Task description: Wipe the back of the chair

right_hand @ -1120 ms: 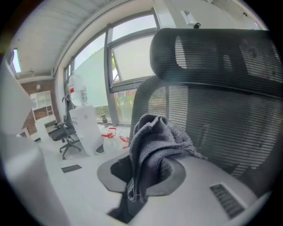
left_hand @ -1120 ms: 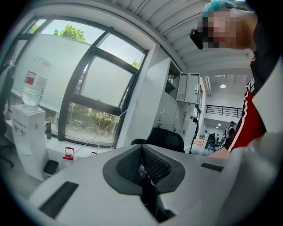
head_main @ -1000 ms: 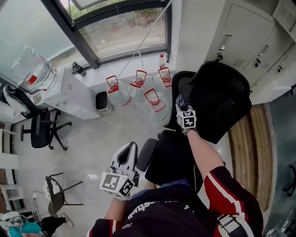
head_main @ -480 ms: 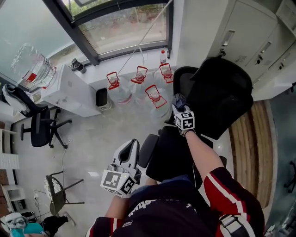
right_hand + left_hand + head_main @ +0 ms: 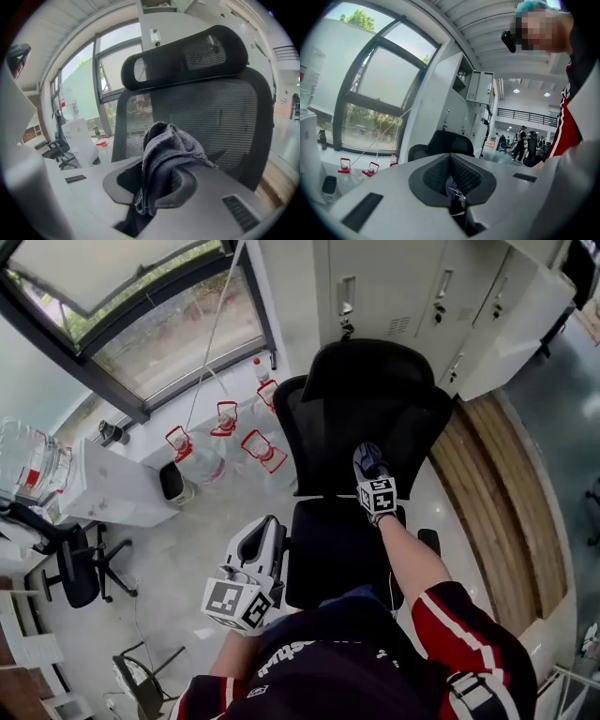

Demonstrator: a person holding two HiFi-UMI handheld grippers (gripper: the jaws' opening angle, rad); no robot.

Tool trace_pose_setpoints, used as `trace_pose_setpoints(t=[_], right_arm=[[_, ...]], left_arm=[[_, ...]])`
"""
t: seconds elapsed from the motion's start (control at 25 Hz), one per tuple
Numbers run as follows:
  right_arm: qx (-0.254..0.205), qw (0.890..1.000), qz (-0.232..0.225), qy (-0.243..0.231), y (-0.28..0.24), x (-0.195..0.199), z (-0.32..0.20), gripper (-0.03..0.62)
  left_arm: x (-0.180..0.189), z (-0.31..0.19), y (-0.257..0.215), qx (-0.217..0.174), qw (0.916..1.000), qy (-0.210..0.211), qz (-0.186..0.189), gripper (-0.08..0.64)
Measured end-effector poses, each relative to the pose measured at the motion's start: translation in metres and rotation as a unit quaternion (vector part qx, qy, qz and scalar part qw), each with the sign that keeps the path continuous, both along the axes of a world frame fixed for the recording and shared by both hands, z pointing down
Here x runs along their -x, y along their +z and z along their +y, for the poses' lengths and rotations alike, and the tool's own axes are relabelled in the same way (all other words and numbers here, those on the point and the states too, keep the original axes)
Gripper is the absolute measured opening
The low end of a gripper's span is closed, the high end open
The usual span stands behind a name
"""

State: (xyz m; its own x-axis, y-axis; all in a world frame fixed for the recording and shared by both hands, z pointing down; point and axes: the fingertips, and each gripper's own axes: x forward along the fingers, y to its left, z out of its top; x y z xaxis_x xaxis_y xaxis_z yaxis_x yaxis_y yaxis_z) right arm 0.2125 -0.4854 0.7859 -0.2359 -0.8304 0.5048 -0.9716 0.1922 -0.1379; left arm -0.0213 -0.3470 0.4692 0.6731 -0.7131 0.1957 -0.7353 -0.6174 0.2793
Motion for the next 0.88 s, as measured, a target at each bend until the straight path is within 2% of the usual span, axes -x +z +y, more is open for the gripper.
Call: trace_pose_setpoints(t=[0.24, 0.48, 0.64, 0.76, 0.88], right_arm=[[0.005, 0.997, 0.009, 0.082, 0.016, -0.108, 0.044, 0.072], [0.024, 0.988, 0.025, 0.147, 0.03, -0.194, 0.076, 0.072], [0.055, 0.984, 0.034, 0.169, 0.049, -0.22, 0.094, 0.072], [0.069, 0.985, 0.054, 0.148, 0.059, -0.221, 0.095, 0.072], [0.072, 0.986, 0.05, 0.143, 0.064, -0.217, 0.085, 0.072]], left_arm=[[-0.069, -0.007, 0.007, 0.003, 0.9977, 0.067, -0.009, 0.025], [-0.114, -0.012, 0.014, 0.005, 0.9946, 0.102, -0.016, 0.025], [-0.124, -0.012, 0.021, 0.011, 0.9939, 0.106, -0.026, 0.025], [-0.121, -0.011, 0.023, 0.012, 0.9942, 0.101, -0.033, 0.025], [-0.109, -0.01, 0.025, 0.016, 0.9955, 0.085, -0.038, 0.025]])
